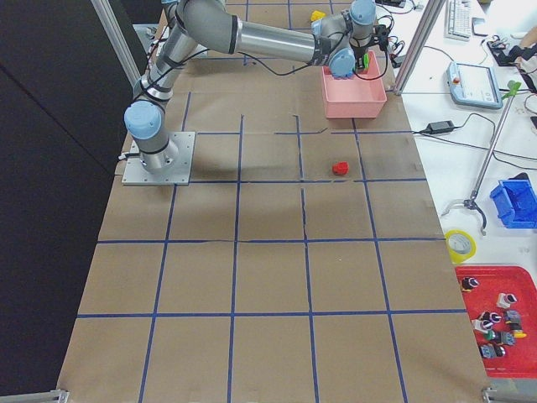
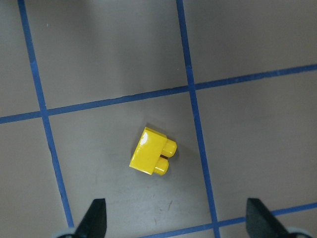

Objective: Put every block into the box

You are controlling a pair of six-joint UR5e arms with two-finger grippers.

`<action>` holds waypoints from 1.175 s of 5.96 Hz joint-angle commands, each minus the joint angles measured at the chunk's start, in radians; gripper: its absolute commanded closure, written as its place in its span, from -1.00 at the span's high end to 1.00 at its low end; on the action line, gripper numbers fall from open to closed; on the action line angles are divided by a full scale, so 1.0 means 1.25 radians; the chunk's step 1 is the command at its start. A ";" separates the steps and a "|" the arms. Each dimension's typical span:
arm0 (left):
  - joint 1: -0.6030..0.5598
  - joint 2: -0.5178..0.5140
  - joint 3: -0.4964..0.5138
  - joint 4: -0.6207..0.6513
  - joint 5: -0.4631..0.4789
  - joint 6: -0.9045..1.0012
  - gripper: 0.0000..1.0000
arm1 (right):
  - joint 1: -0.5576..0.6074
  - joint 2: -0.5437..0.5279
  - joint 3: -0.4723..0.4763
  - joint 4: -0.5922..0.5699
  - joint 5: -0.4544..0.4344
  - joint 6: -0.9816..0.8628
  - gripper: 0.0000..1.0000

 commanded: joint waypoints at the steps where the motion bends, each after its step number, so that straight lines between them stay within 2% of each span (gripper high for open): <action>1: -0.001 -0.029 -0.023 0.034 0.016 0.045 0.99 | 0.001 -0.001 -0.005 0.008 -0.012 -0.008 0.98; 3: -0.006 -0.098 -0.061 0.166 0.015 0.042 0.98 | -0.005 -0.018 -0.002 0.018 -0.028 -0.013 0.98; 4: -0.008 -0.120 -0.089 0.244 0.012 0.040 0.98 | -0.037 -0.076 0.011 0.040 -0.121 -0.023 0.98; 6: -0.009 -0.150 -0.138 0.351 0.010 0.040 0.98 | -0.123 -0.184 0.044 0.244 -0.198 -0.127 0.97; 7: -0.009 -0.158 -0.165 0.374 0.006 0.040 0.98 | -0.173 -0.222 0.056 0.304 -0.259 -0.192 0.97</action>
